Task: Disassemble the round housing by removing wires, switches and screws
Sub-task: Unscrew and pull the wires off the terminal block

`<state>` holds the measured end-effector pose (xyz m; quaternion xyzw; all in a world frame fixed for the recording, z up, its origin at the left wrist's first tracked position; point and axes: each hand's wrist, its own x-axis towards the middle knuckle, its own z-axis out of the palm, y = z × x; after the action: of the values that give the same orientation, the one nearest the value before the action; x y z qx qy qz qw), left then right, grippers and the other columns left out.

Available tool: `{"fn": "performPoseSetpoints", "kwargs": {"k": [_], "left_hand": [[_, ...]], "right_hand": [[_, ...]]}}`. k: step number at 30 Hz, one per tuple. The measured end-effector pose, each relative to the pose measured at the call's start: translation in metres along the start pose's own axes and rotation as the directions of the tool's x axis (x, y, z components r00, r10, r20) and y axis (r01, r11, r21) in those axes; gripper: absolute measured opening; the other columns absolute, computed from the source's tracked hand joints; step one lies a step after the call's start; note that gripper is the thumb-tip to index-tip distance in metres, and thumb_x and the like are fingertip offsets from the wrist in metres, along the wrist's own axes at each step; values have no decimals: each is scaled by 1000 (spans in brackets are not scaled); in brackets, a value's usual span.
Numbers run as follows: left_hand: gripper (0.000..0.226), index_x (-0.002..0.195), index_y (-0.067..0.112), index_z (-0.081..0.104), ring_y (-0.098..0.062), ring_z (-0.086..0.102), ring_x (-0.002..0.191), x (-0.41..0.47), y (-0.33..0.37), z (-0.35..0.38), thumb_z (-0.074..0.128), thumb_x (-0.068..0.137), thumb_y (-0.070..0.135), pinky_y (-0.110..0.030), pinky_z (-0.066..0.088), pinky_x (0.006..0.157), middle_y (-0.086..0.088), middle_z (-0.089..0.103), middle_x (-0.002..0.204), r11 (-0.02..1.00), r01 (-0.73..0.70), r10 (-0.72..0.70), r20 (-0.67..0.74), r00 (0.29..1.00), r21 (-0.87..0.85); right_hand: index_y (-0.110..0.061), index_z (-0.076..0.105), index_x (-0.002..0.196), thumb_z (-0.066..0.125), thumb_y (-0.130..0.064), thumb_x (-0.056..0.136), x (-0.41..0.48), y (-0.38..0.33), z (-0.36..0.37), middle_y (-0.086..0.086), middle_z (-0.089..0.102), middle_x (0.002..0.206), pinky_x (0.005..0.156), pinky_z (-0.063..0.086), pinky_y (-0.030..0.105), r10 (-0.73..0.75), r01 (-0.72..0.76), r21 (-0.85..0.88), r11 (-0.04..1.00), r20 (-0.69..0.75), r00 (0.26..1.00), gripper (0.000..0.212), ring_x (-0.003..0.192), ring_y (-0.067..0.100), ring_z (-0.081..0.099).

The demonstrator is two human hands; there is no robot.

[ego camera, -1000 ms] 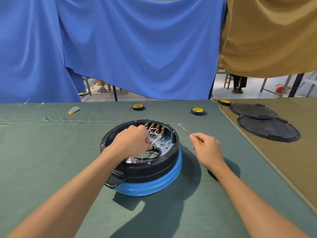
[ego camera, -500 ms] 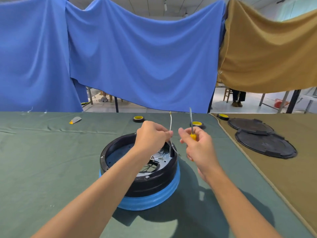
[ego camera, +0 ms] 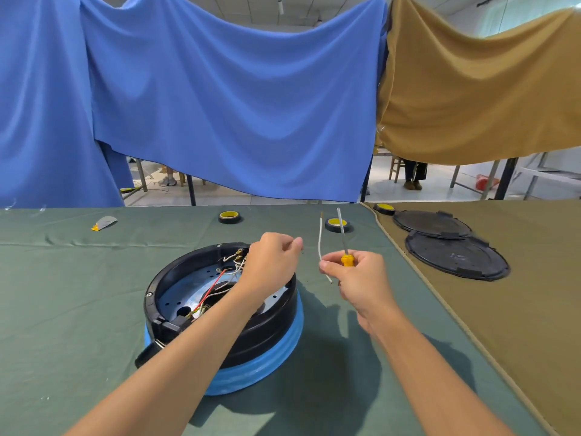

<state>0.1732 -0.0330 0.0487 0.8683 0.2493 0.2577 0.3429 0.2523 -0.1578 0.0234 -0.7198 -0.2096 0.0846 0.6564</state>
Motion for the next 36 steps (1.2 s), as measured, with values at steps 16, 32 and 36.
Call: {"fn": "performPoseSetpoints", "kwargs": {"k": [16, 32, 36], "left_hand": [[60, 149, 15, 38, -19, 10, 151, 25, -36, 20, 24, 103, 51, -38, 12, 120, -4, 13, 164, 810, -222, 33, 335, 942, 544], [66, 127, 16, 53, -28, 34, 139, 30, -52, -25, 27, 94, 67, -47, 27, 110, -8, 45, 139, 778, -162, -16, 278, 961, 607], [81, 148, 22, 37, -26, 26, 145, 29, -71, -40, 25, 88, 77, -46, 19, 117, -6, 32, 157, 722, -143, -23, 230, 973, 677]], "right_hand": [[-14, 37, 60, 50, -7, 87, 46, 59, -44, 7, 46, 71, 58, 34, 32, -106, -29, -848, 529, -100, 989, 31, 69, 33, 46], [-15, 55, 72, 58, -28, 87, 62, 39, -53, 4, 57, 78, 57, 33, 29, -33, -94, -706, 702, -163, 986, 20, 83, 28, 48], [-21, 60, 104, 62, -39, 86, 61, 32, -38, -1, 56, 94, 72, 35, 30, -43, -11, -651, 759, -67, 997, 25, 97, 23, 49]]}}
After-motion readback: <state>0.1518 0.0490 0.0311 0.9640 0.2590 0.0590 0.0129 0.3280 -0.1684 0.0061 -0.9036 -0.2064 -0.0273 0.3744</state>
